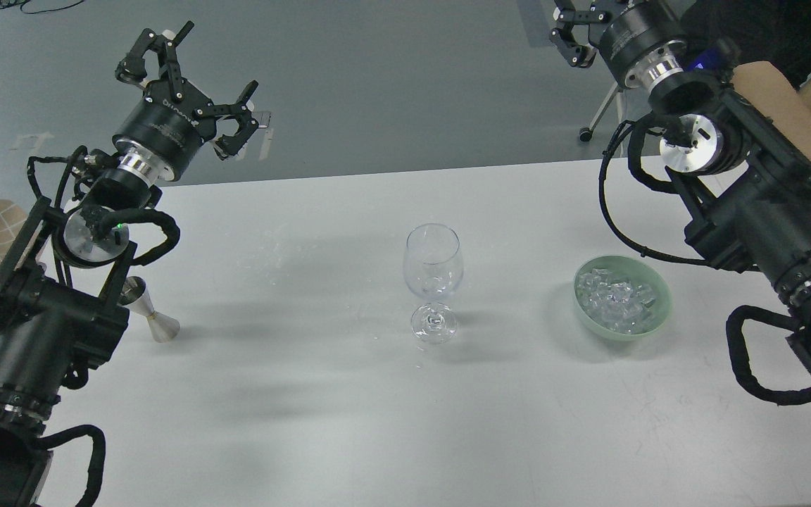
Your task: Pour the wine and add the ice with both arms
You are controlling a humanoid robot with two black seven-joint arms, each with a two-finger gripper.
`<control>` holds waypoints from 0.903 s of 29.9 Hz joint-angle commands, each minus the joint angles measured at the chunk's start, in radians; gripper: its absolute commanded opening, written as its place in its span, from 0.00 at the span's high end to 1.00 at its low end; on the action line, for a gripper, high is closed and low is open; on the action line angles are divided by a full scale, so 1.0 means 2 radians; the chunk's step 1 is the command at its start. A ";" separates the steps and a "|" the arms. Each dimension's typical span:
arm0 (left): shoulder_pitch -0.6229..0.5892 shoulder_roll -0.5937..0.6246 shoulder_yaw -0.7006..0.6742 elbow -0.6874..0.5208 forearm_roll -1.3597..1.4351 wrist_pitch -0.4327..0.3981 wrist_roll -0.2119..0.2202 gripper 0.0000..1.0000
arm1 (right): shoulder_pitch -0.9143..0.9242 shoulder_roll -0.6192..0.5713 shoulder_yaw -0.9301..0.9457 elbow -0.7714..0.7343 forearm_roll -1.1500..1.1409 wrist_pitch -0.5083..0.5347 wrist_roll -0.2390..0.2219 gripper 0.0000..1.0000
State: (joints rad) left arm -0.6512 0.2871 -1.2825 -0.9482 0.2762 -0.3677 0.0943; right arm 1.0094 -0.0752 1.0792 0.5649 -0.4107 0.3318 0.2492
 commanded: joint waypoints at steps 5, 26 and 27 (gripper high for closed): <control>0.003 0.003 0.005 0.000 -0.003 -0.009 -0.001 0.02 | -0.008 0.020 0.002 0.005 0.000 -0.003 0.000 0.00; -0.003 0.008 -0.013 0.035 -0.019 0.002 0.000 0.02 | -0.004 0.019 0.006 0.000 0.001 -0.009 -0.002 0.00; -0.004 0.008 -0.013 0.035 -0.019 0.004 0.000 0.02 | -0.003 0.019 0.006 -0.001 0.001 -0.012 -0.002 0.00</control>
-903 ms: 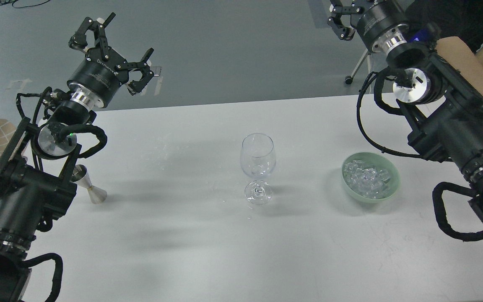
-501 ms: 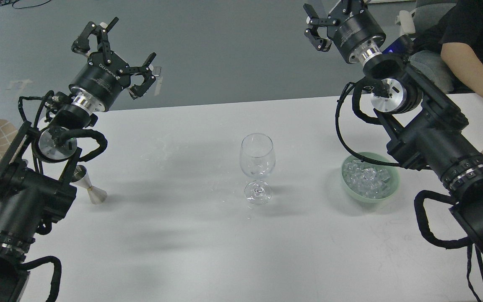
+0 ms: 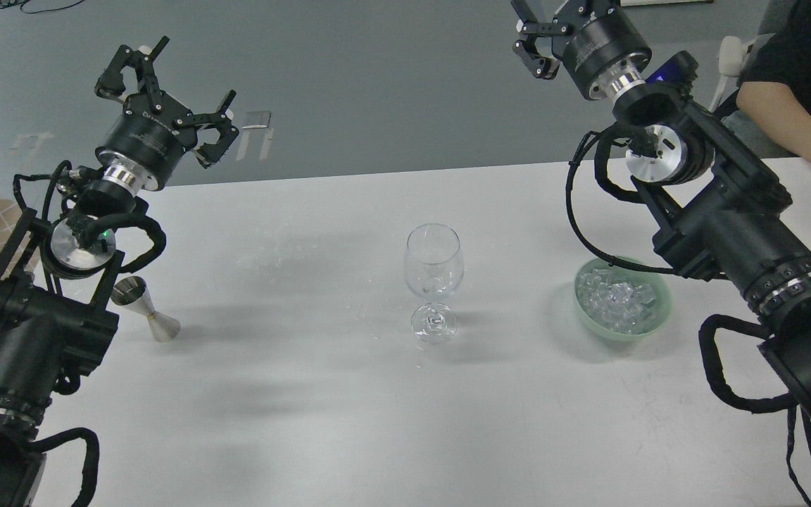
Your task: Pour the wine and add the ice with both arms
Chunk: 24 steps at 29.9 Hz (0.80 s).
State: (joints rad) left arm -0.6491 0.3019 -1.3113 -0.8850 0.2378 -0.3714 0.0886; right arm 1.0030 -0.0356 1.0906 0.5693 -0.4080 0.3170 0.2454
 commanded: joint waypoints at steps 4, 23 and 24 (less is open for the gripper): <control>-0.005 0.000 0.000 0.006 -0.001 0.013 0.004 0.02 | 0.002 -0.001 0.000 -0.004 0.001 -0.019 -0.004 0.00; 0.001 -0.004 0.001 -0.010 -0.003 0.014 0.032 0.03 | 0.000 0.002 -0.001 -0.001 0.001 -0.018 0.002 0.00; 0.001 -0.004 0.000 -0.011 -0.003 0.014 0.031 0.04 | -0.001 0.002 -0.001 -0.001 0.001 -0.018 0.002 0.00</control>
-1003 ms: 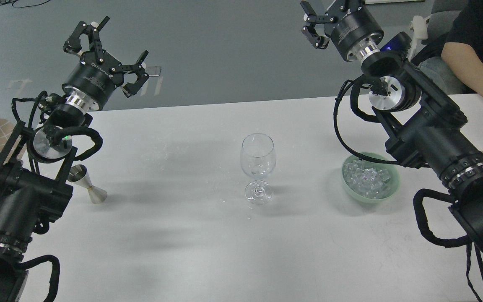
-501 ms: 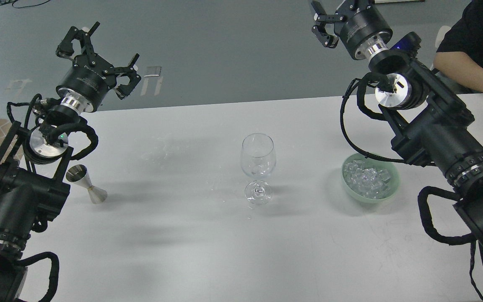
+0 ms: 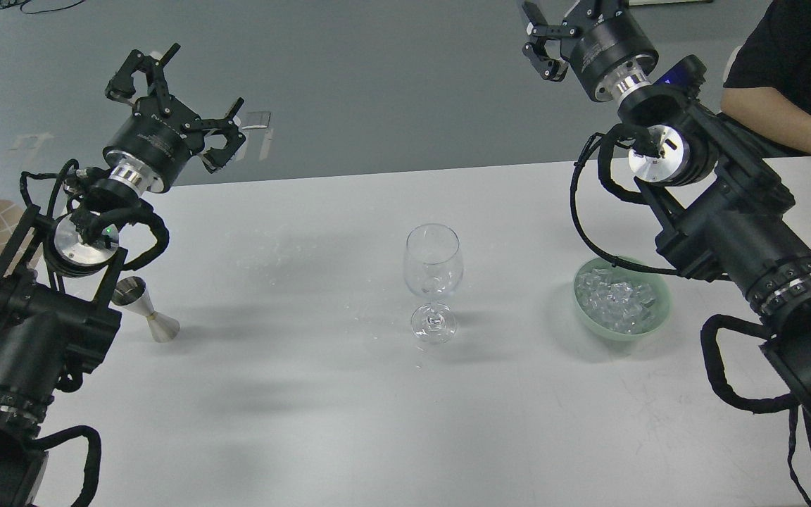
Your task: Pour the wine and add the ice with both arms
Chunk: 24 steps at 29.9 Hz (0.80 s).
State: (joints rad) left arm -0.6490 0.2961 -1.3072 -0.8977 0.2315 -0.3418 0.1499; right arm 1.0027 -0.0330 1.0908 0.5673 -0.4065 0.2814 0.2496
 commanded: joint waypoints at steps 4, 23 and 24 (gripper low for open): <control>0.001 -0.002 -0.004 -0.005 -0.009 -0.002 -0.005 0.05 | -0.001 0.002 -0.002 0.000 -0.002 -0.002 -0.001 0.00; 0.034 0.000 -0.011 -0.041 -0.027 -0.009 -0.027 0.02 | -0.001 0.005 -0.005 -0.001 -0.002 -0.006 -0.001 0.00; 0.034 0.000 -0.011 -0.041 -0.027 -0.009 -0.026 0.02 | -0.001 0.004 -0.005 -0.001 -0.002 -0.006 -0.001 0.00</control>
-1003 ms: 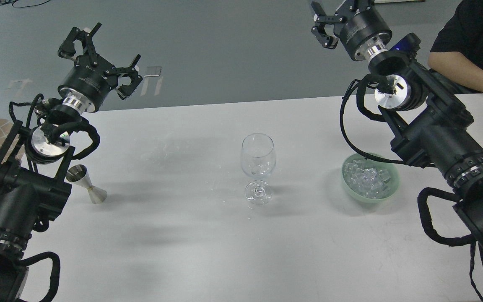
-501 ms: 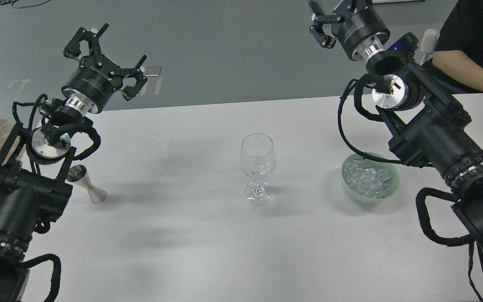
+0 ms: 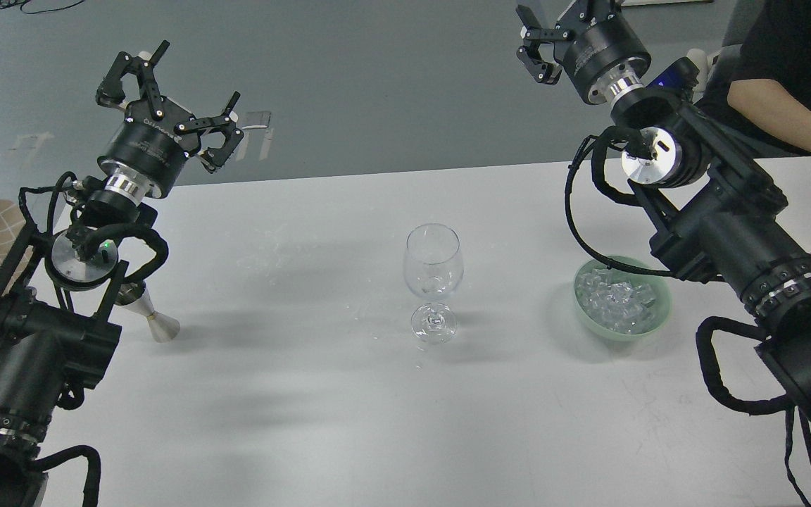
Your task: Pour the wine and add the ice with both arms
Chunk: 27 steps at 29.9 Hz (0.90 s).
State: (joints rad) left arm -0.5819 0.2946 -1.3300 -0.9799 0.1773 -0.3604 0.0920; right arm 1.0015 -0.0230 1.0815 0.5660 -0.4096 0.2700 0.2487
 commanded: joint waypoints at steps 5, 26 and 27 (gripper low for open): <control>0.000 0.001 0.002 0.000 0.001 0.000 0.005 0.02 | 0.001 -0.001 -0.001 0.000 0.000 0.001 0.000 0.00; 0.000 0.002 0.000 0.000 0.005 0.003 0.002 0.02 | 0.002 -0.001 -0.002 0.000 -0.001 0.001 0.000 0.00; -0.001 0.002 0.000 0.000 0.006 0.002 0.001 0.02 | 0.002 -0.001 -0.002 0.000 -0.001 0.001 0.000 0.00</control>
State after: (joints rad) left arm -0.5813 0.2991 -1.3285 -0.9801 0.1863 -0.3558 0.0979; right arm 1.0049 -0.0246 1.0784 0.5660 -0.4111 0.2716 0.2485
